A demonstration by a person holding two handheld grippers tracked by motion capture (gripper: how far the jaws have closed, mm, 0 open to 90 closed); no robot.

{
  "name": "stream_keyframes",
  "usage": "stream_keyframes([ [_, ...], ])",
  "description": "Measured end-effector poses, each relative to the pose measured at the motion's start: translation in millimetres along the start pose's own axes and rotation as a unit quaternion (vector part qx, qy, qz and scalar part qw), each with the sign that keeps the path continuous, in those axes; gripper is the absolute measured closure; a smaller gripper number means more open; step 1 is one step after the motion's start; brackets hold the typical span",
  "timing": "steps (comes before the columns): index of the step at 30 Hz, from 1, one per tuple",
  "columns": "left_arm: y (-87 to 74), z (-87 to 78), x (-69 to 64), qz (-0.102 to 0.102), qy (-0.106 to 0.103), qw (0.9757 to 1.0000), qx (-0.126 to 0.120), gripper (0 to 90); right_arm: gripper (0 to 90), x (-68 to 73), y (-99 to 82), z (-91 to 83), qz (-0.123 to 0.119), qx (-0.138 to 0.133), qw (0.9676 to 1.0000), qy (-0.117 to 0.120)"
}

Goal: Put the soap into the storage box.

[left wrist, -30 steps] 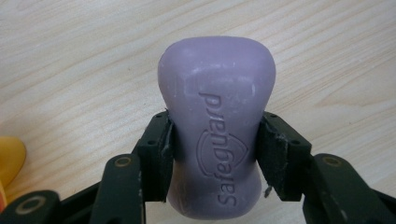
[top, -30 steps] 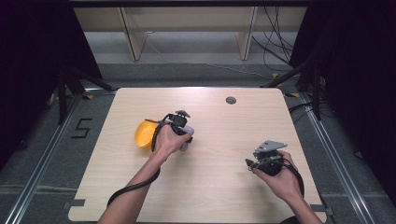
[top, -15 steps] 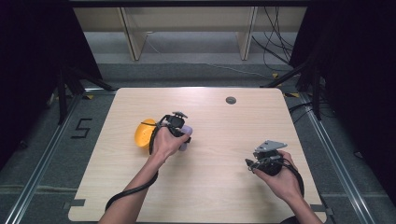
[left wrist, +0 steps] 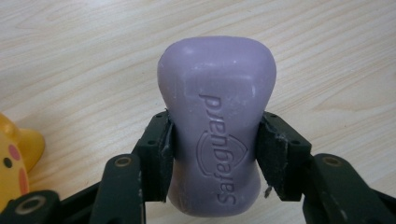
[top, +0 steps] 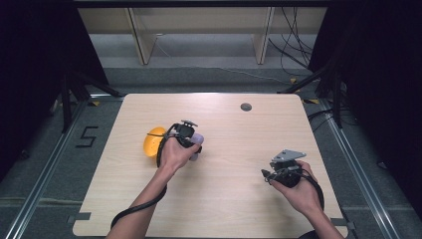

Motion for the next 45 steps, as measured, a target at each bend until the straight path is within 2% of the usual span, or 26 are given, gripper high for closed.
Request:
stream_keyframes([
  [3,-1.0,-2.5,1.0,-0.001,0.003,1.0,-0.003,49.1,56.7,0.4,0.2,-0.4,0.002,0.0,1.0,0.0],
  [4,-1.4,-3.5,1.7,0.001,0.005,0.9999,-0.011,49.1,56.7,1.2,0.4,-0.8,0.009,0.001,1.0,0.001],
  [6,-1.6,-4.2,1.7,-0.002,0.003,0.9999,-0.014,49.1,56.7,1.1,0.4,-0.8,0.008,0.001,1.0,0.001],
  [7,-1.8,-5.0,1.6,-0.002,0.004,0.9999,-0.017,49.1,56.7,0.0,0.0,-0.1,0.0,0.0,1.0,0.0],
  [11,-1.8,-9.2,2.7,-0.002,0.004,0.9997,-0.024,49.1,56.7,0.2,0.1,-0.2,0.0,0.0,1.0,-0.001],
  [12,-2.0,-10.3,2.6,-0.004,0.005,0.9996,-0.027,49.1,56.7,1.3,0.4,-0.9,0.01,0.001,1.0,0.001],
  [22,-2.5,-19.2,6.9,-0.01,0.011,0.9989,-0.044,49.0,56.6,1.4,0.6,-1.0,0.01,0.0,1.0,0.0],
  [34,-3.2,-28.8,18.6,-0.017,0.017,0.9986,-0.048,49.1,56.5,1.4,0.6,-1.0,0.009,0.0,1.0,0.0],
  [45,-3.7,-34.8,34.1,-0.016,0.036,0.9983,-0.043,49.1,56.4,1.2,0.7,-0.8,0.008,-0.002,1.0,-0.002],
])
Point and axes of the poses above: each handheld gripper's, and its own axes: z roughly forward along the jaws, y roughly out of its top, x roughly to its left, the point moved 2 cm from there along z, roughly forward along the jaws, and after that the axes turned 11 degrees about y, right-handed, at the moved point
